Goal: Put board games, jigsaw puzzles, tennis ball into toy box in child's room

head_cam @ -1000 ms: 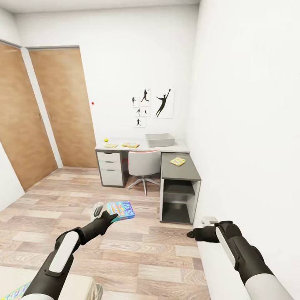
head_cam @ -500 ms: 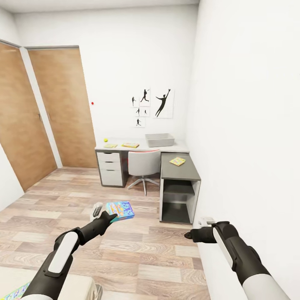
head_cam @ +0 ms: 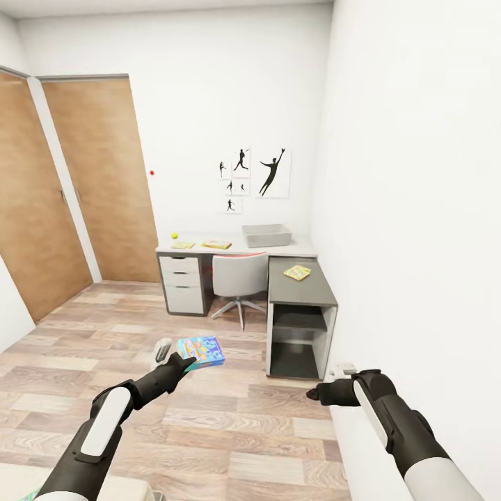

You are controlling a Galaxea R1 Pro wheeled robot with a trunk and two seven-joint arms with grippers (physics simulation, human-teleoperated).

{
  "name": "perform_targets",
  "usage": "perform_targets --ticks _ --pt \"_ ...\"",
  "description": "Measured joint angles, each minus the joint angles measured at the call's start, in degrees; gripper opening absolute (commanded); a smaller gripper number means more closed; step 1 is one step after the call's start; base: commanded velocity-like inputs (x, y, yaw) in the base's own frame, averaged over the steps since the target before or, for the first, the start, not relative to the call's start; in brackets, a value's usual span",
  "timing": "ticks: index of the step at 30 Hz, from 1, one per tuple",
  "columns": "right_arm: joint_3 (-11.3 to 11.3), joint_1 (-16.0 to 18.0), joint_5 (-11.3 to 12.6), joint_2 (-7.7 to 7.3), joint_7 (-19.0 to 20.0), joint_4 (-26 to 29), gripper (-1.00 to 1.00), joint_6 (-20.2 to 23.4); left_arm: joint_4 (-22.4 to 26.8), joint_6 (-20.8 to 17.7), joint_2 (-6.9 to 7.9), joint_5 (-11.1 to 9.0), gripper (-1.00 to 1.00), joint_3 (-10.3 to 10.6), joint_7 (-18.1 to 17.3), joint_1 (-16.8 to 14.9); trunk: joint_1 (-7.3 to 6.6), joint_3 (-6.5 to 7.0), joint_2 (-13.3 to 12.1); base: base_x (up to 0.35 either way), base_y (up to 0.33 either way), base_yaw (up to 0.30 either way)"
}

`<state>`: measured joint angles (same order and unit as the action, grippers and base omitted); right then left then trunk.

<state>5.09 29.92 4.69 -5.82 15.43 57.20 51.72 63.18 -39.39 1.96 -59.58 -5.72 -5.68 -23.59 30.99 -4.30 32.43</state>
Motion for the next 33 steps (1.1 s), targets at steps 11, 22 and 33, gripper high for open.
perform_targets --ticks 11,22,33 --pt "0.05 -0.07 0.03 -0.01 0.00 0.28 1.00 0.20 -0.01 0.01 -0.01 0.11 -1.00 0.05 0.03 0.00 0.00 0.00 0.00 0.306 -0.099 -0.103" --pt "0.11 -0.41 0.03 0.04 0.00 0.70 1.00 0.23 -0.01 0.01 -0.01 0.16 -1.00 0.03 -0.04 0.00 0.00 0.00 0.00 0.317 -0.090 -0.017" --pt "0.14 -0.52 0.03 0.07 0.01 0.76 1.00 0.23 0.00 0.00 -0.01 0.16 -1.00 -0.03 -0.07 0.00 0.01 0.00 -0.01 0.270 -0.005 -0.002"
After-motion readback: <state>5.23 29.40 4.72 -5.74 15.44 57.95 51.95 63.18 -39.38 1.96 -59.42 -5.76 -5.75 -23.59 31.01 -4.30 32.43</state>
